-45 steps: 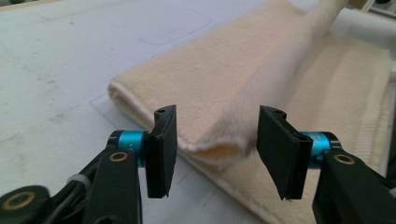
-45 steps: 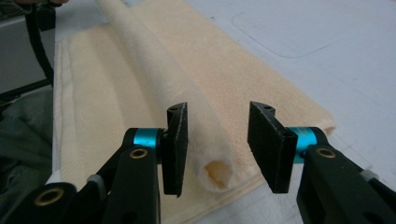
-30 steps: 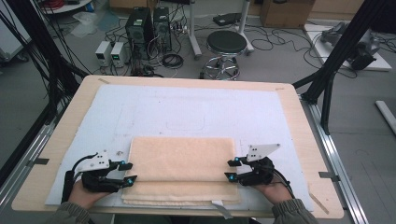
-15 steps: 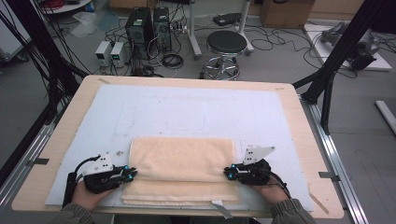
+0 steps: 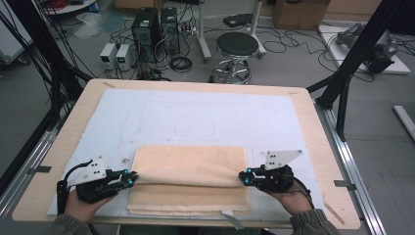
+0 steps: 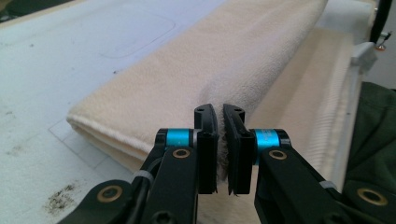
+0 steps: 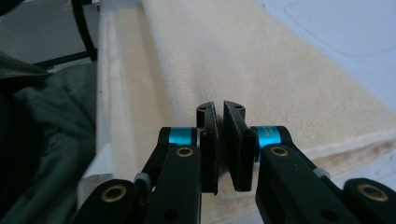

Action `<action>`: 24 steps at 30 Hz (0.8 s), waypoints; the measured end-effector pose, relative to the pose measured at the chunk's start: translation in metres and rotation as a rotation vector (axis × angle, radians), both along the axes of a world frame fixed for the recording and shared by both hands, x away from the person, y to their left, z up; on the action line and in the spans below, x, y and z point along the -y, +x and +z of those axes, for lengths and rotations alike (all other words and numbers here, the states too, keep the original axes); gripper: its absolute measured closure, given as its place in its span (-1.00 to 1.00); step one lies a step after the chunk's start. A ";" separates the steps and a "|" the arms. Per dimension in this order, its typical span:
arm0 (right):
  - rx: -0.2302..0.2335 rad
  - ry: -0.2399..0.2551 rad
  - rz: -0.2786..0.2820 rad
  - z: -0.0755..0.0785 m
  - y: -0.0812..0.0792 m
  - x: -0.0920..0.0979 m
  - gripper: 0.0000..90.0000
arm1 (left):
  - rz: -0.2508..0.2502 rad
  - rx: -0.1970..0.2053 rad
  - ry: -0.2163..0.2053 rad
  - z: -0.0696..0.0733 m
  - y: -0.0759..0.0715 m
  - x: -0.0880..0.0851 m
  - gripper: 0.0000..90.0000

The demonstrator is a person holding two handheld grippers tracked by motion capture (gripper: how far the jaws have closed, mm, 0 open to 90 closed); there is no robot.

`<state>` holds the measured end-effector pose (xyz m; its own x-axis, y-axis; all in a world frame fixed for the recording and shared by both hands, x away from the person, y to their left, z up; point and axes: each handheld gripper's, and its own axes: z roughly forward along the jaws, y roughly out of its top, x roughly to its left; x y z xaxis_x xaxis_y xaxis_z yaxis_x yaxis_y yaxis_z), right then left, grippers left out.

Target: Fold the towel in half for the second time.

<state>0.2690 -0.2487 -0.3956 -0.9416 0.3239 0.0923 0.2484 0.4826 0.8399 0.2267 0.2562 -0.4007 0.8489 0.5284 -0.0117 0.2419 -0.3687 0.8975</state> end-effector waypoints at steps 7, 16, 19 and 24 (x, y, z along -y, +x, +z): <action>-0.011 0.022 0.078 0.011 -0.032 0.006 0.71 | -0.079 -0.015 0.027 0.000 -0.036 -0.004 0.60; -0.061 0.033 0.001 -0.004 -0.012 0.007 0.26 | 0.015 -0.058 -0.001 -0.010 -0.009 -0.008 0.24; -0.048 0.016 -0.041 -0.003 0.003 0.002 0.20 | 0.042 -0.055 -0.005 -0.012 0.006 -0.004 0.15; -0.018 0.003 -0.120 -0.001 0.028 -0.003 0.11 | 0.082 -0.050 -0.010 -0.014 0.032 0.004 0.07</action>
<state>0.2975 -0.2459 -0.3969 -0.8943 0.4338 0.1095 0.3188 0.4461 0.8363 0.2588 0.2526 -0.4147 0.8012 0.5955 -0.0588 0.3155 -0.3369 0.8871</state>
